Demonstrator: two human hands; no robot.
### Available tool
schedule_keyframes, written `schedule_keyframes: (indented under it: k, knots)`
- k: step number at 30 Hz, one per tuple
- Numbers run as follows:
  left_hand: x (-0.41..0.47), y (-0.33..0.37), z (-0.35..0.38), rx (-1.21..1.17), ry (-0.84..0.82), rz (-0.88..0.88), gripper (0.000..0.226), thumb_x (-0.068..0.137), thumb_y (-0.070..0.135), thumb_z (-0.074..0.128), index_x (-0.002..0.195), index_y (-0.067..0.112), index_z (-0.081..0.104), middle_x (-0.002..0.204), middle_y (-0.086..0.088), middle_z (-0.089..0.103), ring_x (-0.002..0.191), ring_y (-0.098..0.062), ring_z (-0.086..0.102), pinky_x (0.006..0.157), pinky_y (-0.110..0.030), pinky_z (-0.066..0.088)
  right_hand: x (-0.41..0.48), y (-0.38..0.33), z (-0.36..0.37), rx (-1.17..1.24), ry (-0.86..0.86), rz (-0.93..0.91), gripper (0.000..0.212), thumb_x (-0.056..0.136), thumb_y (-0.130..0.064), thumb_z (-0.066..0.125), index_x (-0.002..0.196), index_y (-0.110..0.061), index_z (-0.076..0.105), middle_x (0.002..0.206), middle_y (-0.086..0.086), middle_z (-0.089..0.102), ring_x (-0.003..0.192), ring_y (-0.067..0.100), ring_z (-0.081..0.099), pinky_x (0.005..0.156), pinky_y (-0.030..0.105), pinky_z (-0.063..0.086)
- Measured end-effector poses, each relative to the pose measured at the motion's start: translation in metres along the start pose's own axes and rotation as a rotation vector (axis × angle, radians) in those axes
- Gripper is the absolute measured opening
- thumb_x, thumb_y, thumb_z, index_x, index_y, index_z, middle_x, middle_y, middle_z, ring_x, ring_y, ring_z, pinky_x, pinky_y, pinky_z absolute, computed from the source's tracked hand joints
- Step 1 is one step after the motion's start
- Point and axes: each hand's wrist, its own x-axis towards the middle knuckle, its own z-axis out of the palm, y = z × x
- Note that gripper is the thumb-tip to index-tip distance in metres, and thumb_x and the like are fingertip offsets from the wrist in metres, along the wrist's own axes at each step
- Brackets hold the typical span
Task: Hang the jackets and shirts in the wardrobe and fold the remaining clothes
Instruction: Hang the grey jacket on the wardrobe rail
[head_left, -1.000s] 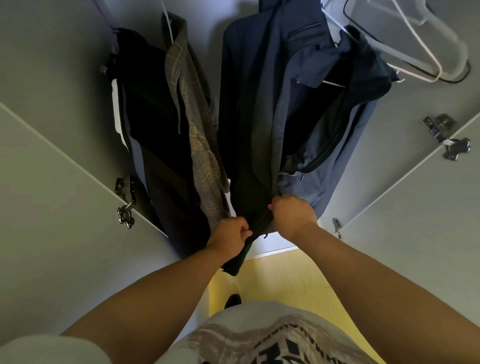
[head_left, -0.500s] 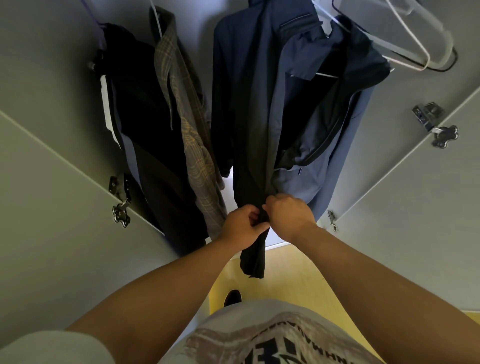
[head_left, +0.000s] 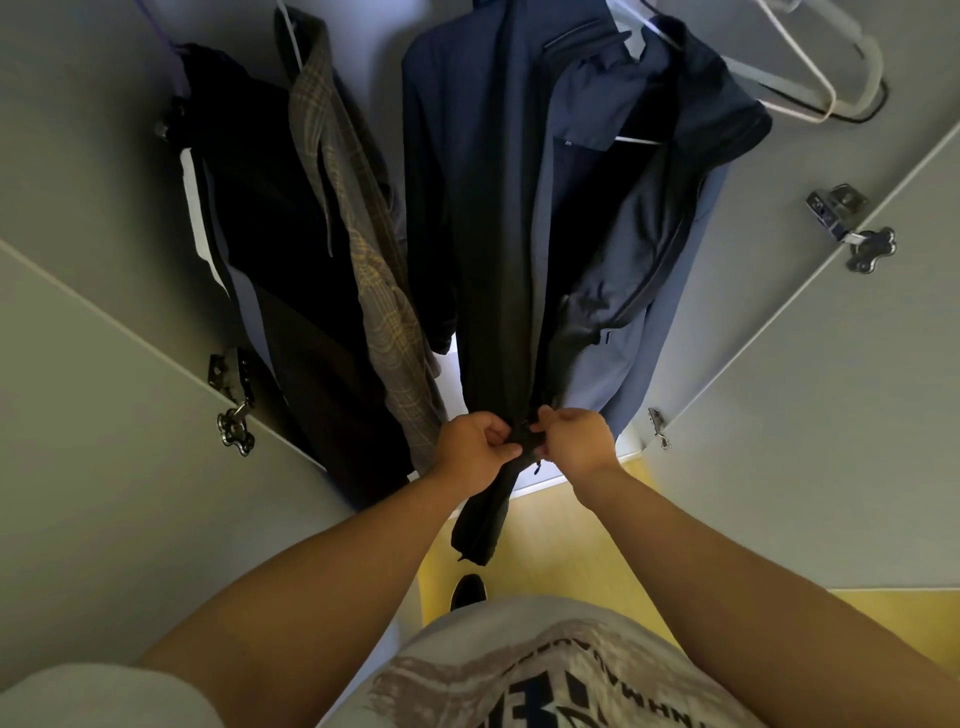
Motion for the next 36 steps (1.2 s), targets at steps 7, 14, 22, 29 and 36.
schedule_keyframes:
  k: [7, 14, 22, 29, 36]
  knots:
    - [-0.006, 0.002, -0.004, -0.017, -0.012, -0.012, 0.022, 0.080, 0.027, 0.087, 0.088, 0.026, 0.067, 0.076, 0.020, 0.065, 0.071, 0.003, 0.063, 0.060, -0.011, 0.047, 0.001, 0.018, -0.006, 0.247, -0.057, 0.254, 0.022, 0.093, -0.025, 0.071, 0.090, -0.003, 0.073, 0.070, 0.009, 0.075, 0.066, 0.021, 0.075, 0.058, 0.028, 0.061]
    - [-0.005, 0.003, -0.004, -0.018, -0.025, -0.013, 0.024, 0.078, 0.029, 0.088, 0.083, 0.031, 0.065, 0.077, 0.016, 0.067, 0.075, -0.004, 0.066, 0.070, -0.024, 0.057, 0.001, 0.018, -0.001, -0.078, 0.088, -0.033, 0.024, 0.096, -0.045, 0.062, 0.104, -0.022, 0.059, 0.088, 0.003, 0.067, 0.078, 0.022, 0.069, 0.067, 0.031, 0.059]
    - [-0.004, 0.005, -0.009, -0.010, -0.014, -0.018, 0.028, 0.076, 0.028, 0.090, 0.080, 0.033, 0.063, 0.074, 0.018, 0.065, 0.071, 0.001, 0.063, 0.061, -0.012, 0.045, -0.004, 0.026, -0.006, -0.439, -0.045, -0.428, 0.023, 0.102, -0.041, 0.055, 0.100, -0.023, 0.069, 0.080, 0.004, 0.070, 0.073, 0.020, 0.066, 0.061, 0.019, 0.047]
    - [-0.004, 0.000, -0.009, 0.138, -0.016, 0.004, 0.029, 0.077, 0.032, 0.089, 0.075, 0.031, 0.060, 0.068, 0.018, 0.061, 0.065, 0.002, 0.060, 0.059, -0.015, 0.044, 0.003, -0.001, -0.026, -1.052, -0.056, -0.717, 0.025, 0.106, -0.037, 0.046, 0.114, -0.018, 0.061, 0.094, 0.007, 0.070, 0.080, 0.028, 0.068, 0.073, 0.038, 0.058]
    - [0.009, 0.006, -0.009, 0.204, 0.000, -0.004, 0.026, 0.082, 0.038, 0.084, 0.085, 0.027, 0.060, 0.071, 0.018, 0.058, 0.074, -0.009, 0.061, 0.067, -0.020, 0.048, 0.008, -0.051, -0.056, -1.327, 0.186, -0.871, 0.018, 0.098, -0.021, 0.062, 0.115, -0.016, 0.057, 0.085, 0.005, 0.069, 0.073, 0.028, 0.068, 0.066, 0.035, 0.054]
